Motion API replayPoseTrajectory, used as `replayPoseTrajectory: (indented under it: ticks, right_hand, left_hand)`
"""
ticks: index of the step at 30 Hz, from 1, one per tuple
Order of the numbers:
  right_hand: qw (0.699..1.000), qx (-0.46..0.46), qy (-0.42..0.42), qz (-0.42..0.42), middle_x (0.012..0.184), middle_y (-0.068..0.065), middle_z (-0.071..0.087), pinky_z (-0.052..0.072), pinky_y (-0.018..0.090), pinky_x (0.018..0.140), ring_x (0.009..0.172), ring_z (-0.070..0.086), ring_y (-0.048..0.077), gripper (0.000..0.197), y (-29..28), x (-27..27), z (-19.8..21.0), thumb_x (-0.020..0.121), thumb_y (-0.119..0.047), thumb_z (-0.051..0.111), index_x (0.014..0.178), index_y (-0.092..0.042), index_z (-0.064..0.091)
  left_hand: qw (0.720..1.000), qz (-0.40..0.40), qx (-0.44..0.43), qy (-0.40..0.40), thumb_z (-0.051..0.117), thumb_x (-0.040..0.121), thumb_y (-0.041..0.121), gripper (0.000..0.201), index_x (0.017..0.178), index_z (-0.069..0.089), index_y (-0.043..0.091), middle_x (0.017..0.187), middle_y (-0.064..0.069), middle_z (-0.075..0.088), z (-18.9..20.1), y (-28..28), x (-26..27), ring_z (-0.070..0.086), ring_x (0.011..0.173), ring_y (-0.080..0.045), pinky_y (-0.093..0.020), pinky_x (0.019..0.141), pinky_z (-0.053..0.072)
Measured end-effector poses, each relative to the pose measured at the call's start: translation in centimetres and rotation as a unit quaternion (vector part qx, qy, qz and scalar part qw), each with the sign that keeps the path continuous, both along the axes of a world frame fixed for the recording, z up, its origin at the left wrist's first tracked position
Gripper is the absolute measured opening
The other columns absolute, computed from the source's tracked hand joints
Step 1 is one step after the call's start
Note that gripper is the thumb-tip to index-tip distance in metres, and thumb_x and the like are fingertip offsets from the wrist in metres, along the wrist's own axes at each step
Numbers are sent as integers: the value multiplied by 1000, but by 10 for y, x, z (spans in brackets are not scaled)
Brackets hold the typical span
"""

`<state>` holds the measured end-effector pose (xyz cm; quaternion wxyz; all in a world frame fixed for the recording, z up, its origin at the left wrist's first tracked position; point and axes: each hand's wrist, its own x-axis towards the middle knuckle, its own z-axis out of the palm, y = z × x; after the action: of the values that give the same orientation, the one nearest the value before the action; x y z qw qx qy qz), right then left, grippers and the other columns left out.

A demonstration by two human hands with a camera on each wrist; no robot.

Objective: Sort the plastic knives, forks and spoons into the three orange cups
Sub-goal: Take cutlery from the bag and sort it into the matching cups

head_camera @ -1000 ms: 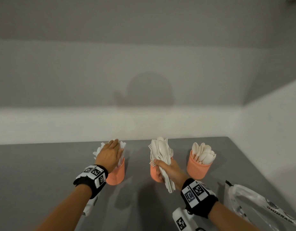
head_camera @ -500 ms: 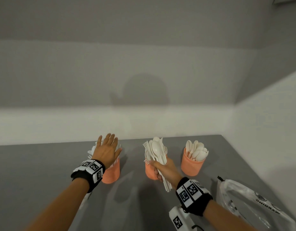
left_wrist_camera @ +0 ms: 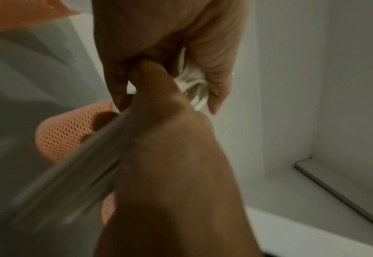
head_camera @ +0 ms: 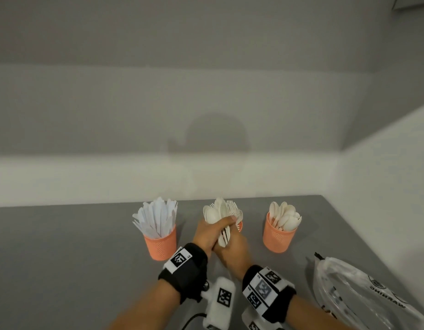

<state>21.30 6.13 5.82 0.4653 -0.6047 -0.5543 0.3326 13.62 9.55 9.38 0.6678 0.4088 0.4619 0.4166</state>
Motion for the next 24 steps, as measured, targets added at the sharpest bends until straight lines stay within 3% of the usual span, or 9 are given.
replayPoseTrajectory:
  ticks: [3, 7, 9, 12, 15, 16, 18, 20, 24]
  right_hand:
    - [997, -24, 33, 72, 92, -7, 64, 46, 8, 73, 87, 61, 2, 35, -4, 12, 6, 81, -4, 65, 109, -19, 53]
    - [946, -188, 205, 167, 70, 6, 65, 54, 24, 61, 62, 65, 12, 29, -12, 31, 24, 76, -17, 66, 102, -8, 58]
    - [922, -234, 245, 190, 60, 6, 66, 53, 23, 57, 54, 64, 12, 20, -18, 34, 30, 69, -22, 61, 83, -8, 61]
    - [905, -248, 295, 180, 47, 2, 56, 50, 25, 56, 46, 57, 14, 14, -22, 29, 26, 63, -24, 63, 66, -12, 56]
    - [920, -235, 297, 104, 42, -4, 42, 44, 21, 46, 37, 44, 11, 18, -22, 21, 19, 82, -25, 57, 71, -16, 46]
    - [928, -228, 284, 83, 42, -4, 40, 39, 19, 42, 34, 40, 9, 21, -22, 20, 19, 87, -24, 54, 70, -15, 46]
    - [939, -205, 271, 51, 41, -4, 39, 33, 17, 38, 32, 36, 8, 22, -23, 22, 19, 91, -23, 54, 72, -15, 48]
    - [951, -185, 245, 39, 40, -6, 40, 32, 17, 37, 31, 35, 8, 23, -23, 27, 18, 91, -22, 57, 71, -14, 48]
    - [968, -172, 173, 55, 41, -5, 43, 33, 18, 36, 31, 38, 8, 20, -25, 31, 9, 86, -18, 62, 71, -12, 52]
  left_hand:
    - [1000, -25, -8, 15, 74, 72, 12, 25, 93, 70, 0, 94, -19, 71, 0, -1, 0, 67, 90, -30, -39, 88, 54]
    - [991, -129, 1, -17, 61, 85, 17, 14, 82, 67, 5, 73, -9, 65, 5, -9, -6, 61, 51, -15, -19, 45, 49]
    - [987, -159, -12, -21, 60, 86, 19, 15, 89, 64, 5, 67, -5, 66, 5, -12, -5, 58, 43, -12, -17, 38, 45]
    - [983, -182, -18, -19, 64, 84, 21, 23, 99, 60, 4, 65, 0, 68, 5, -15, -3, 62, 47, -11, -19, 39, 47]
    - [989, -144, 11, 30, 61, 86, 26, 33, 107, 58, 1, 64, 1, 66, 8, -18, 0, 57, 43, -10, -20, 39, 46]
    - [993, -104, 29, 38, 63, 86, 27, 36, 111, 56, 2, 73, -3, 67, 6, -16, 1, 61, 50, -12, -22, 44, 49]
    - [995, 0, 79, 66, 65, 84, 23, 40, 119, 51, 9, 102, -10, 63, 2, -12, 1, 66, 86, -18, -27, 67, 54]
    - [981, 44, 144, 119, 66, 84, 17, 30, 111, 56, 11, 104, -7, 59, 0, -8, 1, 58, 101, -23, -29, 79, 50]
    - [959, 37, 215, 178, 67, 82, 12, 7, 88, 64, 13, 88, -6, 64, -4, -10, 4, 60, 89, -23, -28, 76, 50]
